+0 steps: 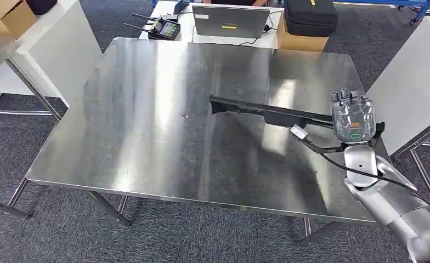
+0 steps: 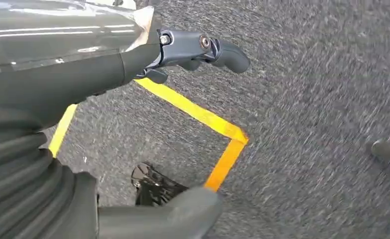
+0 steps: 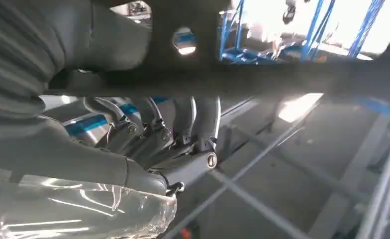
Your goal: Take the parts from the cabinet and place them on the table.
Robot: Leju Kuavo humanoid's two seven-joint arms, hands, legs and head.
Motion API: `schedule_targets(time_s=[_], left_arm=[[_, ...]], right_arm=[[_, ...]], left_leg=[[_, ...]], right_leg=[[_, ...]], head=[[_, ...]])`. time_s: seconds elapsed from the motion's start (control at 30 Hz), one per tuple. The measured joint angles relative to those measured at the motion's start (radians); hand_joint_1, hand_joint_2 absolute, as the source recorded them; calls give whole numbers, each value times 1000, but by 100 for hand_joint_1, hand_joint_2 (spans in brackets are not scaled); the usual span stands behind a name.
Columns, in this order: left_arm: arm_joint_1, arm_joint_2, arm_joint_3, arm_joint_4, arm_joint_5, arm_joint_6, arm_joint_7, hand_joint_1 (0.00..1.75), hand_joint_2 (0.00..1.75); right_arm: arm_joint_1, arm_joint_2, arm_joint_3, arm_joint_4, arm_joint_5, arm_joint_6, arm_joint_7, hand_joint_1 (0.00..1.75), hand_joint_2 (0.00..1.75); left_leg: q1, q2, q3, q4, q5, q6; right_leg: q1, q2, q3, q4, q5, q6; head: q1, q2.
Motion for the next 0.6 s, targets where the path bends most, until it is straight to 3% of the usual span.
schedule_targets(time_s=[0.13, 0.2, 0.43, 0.47, 0.53, 0.6], left_arm=[[0, 0, 0, 0, 13, 21, 16, 0, 175], [0, 0, 0, 0, 20, 25, 16, 0, 175], [1, 0, 0, 0, 20, 27, 16, 0, 175], [2, 0, 1, 0, 21, 27, 16, 0, 0], [2, 0, 2, 0, 23, 27, 20, 0, 0], [3, 0, 3, 0, 24, 25, 29, 0, 0]], right_arm=[[-58, 95, 19, 145, 0, -48, -83, 0, 175], [-83, 134, 23, 201, 0, -60, -95, 0, 175], [-97, 157, 25, 231, 0, -65, -99, 0, 175], [-108, 174, 25, 255, 0, -66, -101, 0, 175], [-140, 243, 32, 336, 0, -69, -110, 0, 175], [-144, 287, 2, 370, -5, -36, -214, 0, 175]], left_leg=[[0, 1, 1, 0, 0, 0], [0, 1, 4, 0, 0, 0], [0, 0, 3, 0, 0, 0], [0, -1, 3, 0, 0, 0], [1, 1, 3, 0, 0, 0], [0, 1, 3, 0, 0, 0]], right_leg=[[0, 2, 0, 0, 0, 0], [0, 2, 0, 0, 0, 0], [0, 2, 0, 0, 0, 0], [0, 1, 0, 0, 0, 0], [0, 3, 0, 1, 0, 0], [0, 2, 0, 1, 0, 0]], head=[[0, 0], [0, 0], [0, 0], [0, 0], [0, 0], [0, 0]])
